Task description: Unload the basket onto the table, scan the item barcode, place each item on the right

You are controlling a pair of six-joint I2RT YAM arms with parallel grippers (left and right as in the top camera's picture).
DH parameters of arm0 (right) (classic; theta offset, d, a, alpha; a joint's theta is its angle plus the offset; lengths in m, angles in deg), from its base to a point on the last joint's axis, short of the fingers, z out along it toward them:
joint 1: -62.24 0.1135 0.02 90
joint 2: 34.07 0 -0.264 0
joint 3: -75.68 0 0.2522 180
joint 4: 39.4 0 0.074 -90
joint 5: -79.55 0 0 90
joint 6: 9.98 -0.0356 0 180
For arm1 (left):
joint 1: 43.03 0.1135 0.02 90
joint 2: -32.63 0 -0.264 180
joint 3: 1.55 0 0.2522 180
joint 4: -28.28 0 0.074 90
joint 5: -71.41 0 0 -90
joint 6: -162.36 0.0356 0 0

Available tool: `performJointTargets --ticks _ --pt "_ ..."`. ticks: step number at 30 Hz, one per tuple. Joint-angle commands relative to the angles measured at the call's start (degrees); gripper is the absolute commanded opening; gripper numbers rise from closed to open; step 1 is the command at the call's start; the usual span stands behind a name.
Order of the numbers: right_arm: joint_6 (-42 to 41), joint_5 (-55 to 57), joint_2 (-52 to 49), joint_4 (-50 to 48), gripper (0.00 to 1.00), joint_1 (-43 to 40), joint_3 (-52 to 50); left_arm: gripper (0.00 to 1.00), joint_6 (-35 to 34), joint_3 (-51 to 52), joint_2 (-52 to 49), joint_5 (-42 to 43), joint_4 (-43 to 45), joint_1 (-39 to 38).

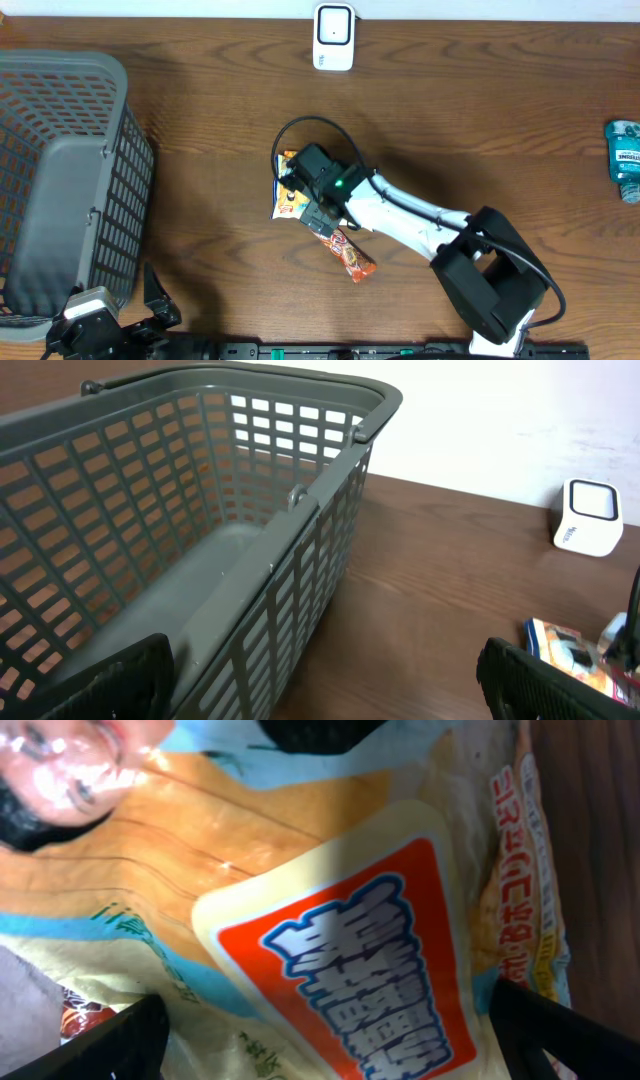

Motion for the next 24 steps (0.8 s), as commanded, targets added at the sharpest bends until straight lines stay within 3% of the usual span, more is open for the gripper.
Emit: performJointTargets --ticks 1,2,4,7,10,17,24 --pt "1.4 0.2 -8.7 0.7 0.95 -0.7 -1.9 0.98 -4.0 4.2 0.0 -1.6 -5.6 0.2" --pt "1.3 -0.5 -9.9 1.1 0.86 -0.5 -1.9 0.98 -4.0 4.2 0.0 -1.6 -5.6 0.2" --pt "1.3 -2.9 -11.6 2.5 0.54 0.1 -1.9 0.98 -4.0 4.2 0.0 -1.6 -5.6 0.2" --pt "1.3 -3.2 -11.7 3.8 0.18 1.1 -1.7 0.98 -4.0 4.2 0.0 -1.6 -5.6 0.2" --pt "0.3 -3.3 -11.5 5.1 0.01 1.4 -0.7 0.98 -4.0 4.2 0.0 -1.6 -5.6 0.2" --pt "-7.2 -4.1 -9.2 16.9 0.01 -1.7 9.2 0.98 -4.0 4.2 0.0 -1.6 -5.6 0.2" --pt "-5.1 -28.2 -0.4 30.4 0.01 -8.8 25.0 0.98 -4.0 4.2 0.0 -1.6 -5.6 0.2"
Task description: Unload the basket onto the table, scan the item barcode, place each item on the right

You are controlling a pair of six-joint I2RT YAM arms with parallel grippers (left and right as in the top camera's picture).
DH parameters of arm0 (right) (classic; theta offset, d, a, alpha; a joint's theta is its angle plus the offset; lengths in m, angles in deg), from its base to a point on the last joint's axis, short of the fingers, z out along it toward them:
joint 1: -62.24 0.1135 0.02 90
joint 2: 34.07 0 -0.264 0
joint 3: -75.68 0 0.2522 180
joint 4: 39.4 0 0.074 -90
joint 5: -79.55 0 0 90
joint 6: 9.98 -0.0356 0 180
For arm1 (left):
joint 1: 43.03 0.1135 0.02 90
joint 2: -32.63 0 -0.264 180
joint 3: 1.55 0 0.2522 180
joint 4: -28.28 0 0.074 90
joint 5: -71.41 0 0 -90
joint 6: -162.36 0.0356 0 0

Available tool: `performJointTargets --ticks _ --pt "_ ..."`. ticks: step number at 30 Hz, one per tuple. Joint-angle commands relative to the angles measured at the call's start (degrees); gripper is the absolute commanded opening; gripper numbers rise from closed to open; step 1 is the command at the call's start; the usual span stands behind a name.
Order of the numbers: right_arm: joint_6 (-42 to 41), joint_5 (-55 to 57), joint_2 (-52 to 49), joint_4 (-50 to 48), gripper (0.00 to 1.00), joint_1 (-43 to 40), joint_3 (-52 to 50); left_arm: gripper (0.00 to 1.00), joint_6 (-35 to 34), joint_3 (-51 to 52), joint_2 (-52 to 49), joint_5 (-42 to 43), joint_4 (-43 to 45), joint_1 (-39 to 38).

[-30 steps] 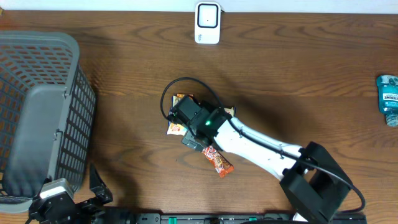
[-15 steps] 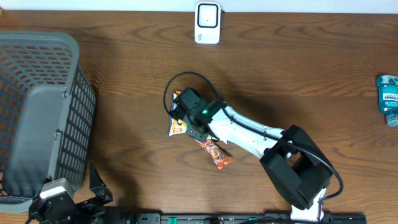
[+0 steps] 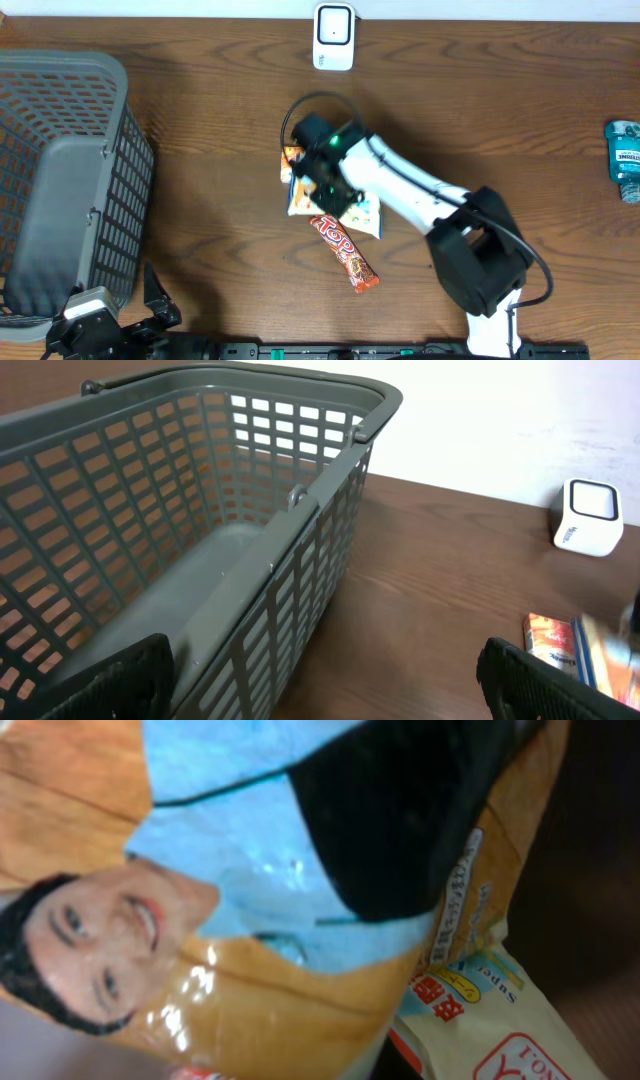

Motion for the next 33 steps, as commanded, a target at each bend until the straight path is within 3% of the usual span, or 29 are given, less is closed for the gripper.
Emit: performJointTargets --ticks 1,6,9,15,18,27,33 --pt "1.2 -21.1 7.1 2.1 0.01 -5.6 6.6 0.98 -4.0 4.2 0.0 -1.6 -5.6 0.2" --pt "0.3 -48.5 9.2 4.1 0.01 -14.2 6.5 0.98 -4.0 4.2 0.0 -1.6 -5.6 0.2" --pt "-7.5 -63.1 8.4 6.0 0.01 -19.2 6.3 0.98 -4.0 4.2 0.0 -1.6 -5.6 0.2" --pt "-25.0 -76.6 8.3 6.5 0.02 -23.6 6.3 0.98 -4.0 4.2 0.0 -1.6 -5.6 0.2" --pt "-27.5 -84.5 8.3 6.1 0.01 -24.2 6.3 0.98 -4.0 4.2 0.0 -1.6 -5.6 0.2" --pt "-52.3 -85.9 8.3 16.5 0.01 -23.9 6.3 0.98 -4.0 4.2 0.0 -1.6 -5.6 0.2" --pt "-56.6 -85.9 8.3 22.1 0.01 -23.9 6.3 0.98 -4.0 4.2 0.0 -1.6 -5.6 0.2"
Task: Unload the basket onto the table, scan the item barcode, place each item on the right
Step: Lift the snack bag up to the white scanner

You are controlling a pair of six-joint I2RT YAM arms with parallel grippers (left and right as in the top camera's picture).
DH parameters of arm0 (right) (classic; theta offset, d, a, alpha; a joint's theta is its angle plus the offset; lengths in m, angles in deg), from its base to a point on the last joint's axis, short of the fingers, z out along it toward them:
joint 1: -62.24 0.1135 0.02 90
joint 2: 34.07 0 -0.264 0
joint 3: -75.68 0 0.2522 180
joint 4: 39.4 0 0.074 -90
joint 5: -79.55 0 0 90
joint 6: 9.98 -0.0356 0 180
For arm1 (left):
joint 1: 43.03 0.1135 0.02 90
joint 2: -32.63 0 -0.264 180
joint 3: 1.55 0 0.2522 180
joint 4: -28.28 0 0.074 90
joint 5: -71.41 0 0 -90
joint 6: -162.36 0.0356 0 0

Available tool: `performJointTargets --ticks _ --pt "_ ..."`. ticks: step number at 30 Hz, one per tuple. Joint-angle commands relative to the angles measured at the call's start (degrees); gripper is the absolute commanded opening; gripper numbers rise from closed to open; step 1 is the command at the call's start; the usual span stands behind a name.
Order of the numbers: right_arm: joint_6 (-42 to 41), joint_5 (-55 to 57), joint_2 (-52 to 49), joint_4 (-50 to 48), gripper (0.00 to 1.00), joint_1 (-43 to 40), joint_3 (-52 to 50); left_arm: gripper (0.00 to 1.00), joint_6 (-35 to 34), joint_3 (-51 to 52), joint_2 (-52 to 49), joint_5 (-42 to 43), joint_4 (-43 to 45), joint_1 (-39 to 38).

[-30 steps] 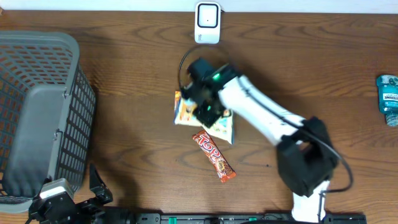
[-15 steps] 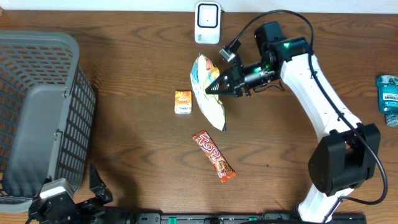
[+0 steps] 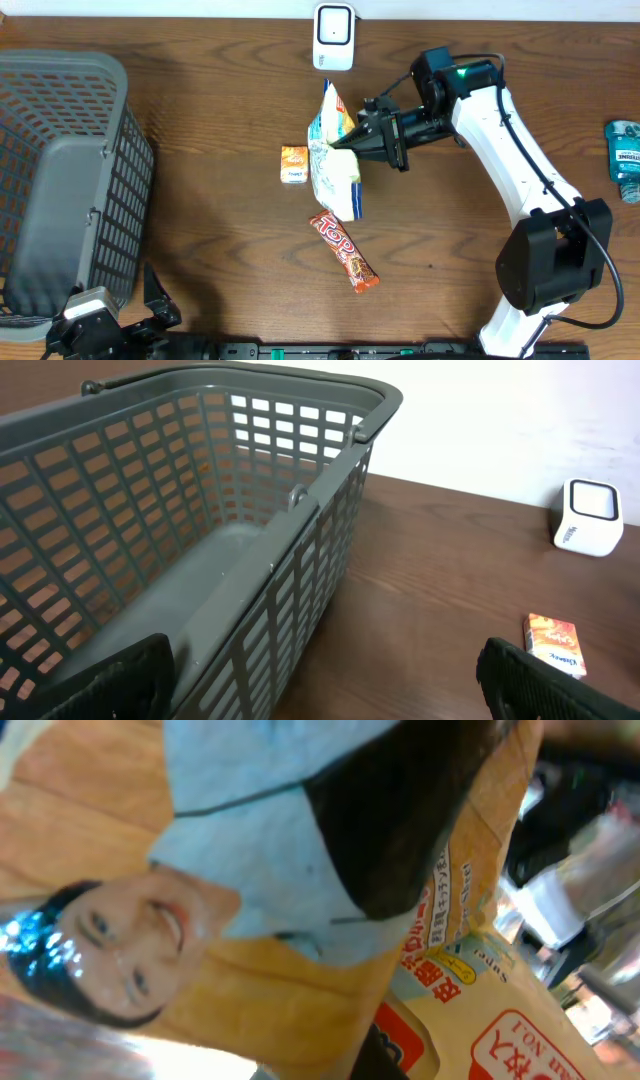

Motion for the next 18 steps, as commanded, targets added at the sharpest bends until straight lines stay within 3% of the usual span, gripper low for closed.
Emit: performJointTargets --ticks 1,18 --pt "-6.2 -4.1 0.2 4.1 0.01 0.0 0.3 0.98 -4.0 4.2 0.0 -1.6 -5.6 0.2" --pt "-6.3 -1.2 0.2 5.5 0.01 -2.1 0.3 0.98 -4.0 4.2 0.0 -1.6 -5.6 0.2"
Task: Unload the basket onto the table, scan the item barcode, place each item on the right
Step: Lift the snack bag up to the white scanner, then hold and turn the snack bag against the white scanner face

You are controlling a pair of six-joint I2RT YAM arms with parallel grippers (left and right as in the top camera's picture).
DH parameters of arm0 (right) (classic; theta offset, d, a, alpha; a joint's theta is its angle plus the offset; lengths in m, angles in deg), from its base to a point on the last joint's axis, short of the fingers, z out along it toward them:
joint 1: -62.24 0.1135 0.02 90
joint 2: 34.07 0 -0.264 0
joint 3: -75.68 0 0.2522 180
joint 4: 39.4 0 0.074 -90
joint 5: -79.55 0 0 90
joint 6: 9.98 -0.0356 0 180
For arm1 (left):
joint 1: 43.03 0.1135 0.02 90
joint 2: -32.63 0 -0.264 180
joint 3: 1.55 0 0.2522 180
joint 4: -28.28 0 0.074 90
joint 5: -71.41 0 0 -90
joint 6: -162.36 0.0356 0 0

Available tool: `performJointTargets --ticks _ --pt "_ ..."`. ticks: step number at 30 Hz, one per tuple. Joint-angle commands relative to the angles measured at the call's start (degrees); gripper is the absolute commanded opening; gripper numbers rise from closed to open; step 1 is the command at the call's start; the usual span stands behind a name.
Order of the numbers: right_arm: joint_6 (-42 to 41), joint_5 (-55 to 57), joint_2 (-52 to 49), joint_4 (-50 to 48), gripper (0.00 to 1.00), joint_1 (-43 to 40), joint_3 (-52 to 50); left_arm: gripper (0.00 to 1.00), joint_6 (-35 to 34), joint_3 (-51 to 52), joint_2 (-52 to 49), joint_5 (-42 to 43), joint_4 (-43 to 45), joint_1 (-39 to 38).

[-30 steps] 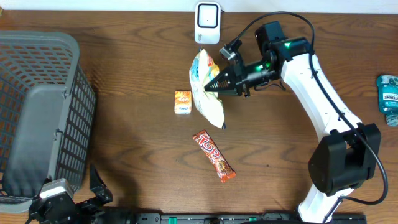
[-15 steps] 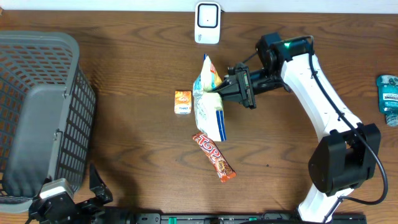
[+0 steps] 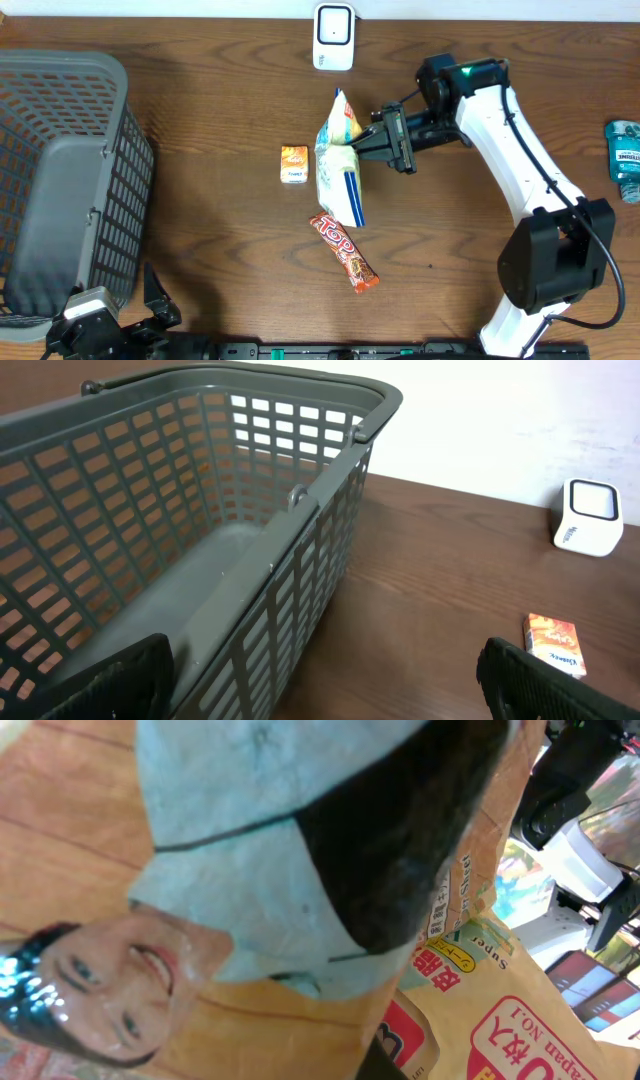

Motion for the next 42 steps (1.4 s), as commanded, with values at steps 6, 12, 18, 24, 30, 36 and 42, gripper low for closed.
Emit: performJointTargets --ticks 6,12,18,24,30,36,42 --pt "-0.7 -0.4 0.2 -0.1 0.02 -0.8 0.3 0.98 -4.0 4.2 0.0 -1.6 -5.6 0.2" --pt "0.2 21.9 0.2 -14.4 0.01 0.1 0.3 0.98 -4.0 4.2 0.0 -1.6 -5.6 0.2" --pt "17.6 46.1 0.2 -29.8 0.01 3.4 0.3 0.98 -4.0 4.2 0.0 -1.6 -5.6 0.2" --pt "33.7 53.4 0.1 -35.8 0.01 9.4 0.3 0.98 -4.0 4.2 0.0 -1.6 -5.6 0.2" --pt "36.8 71.9 -0.7 -46.3 0.01 13.6 0.3 0.98 -4.0 4.2 0.0 -1.6 -5.6 0.2" --pt "39.7 75.8 -3.0 -61.8 0.01 12.9 0.8 0.98 -4.0 4.2 0.0 -1.6 -5.6 0.2" --pt "47.0 75.6 -9.7 -67.8 0.01 11.6 6.3 0.98 -4.0 4.2 0.0 -1.6 -5.6 0.2"
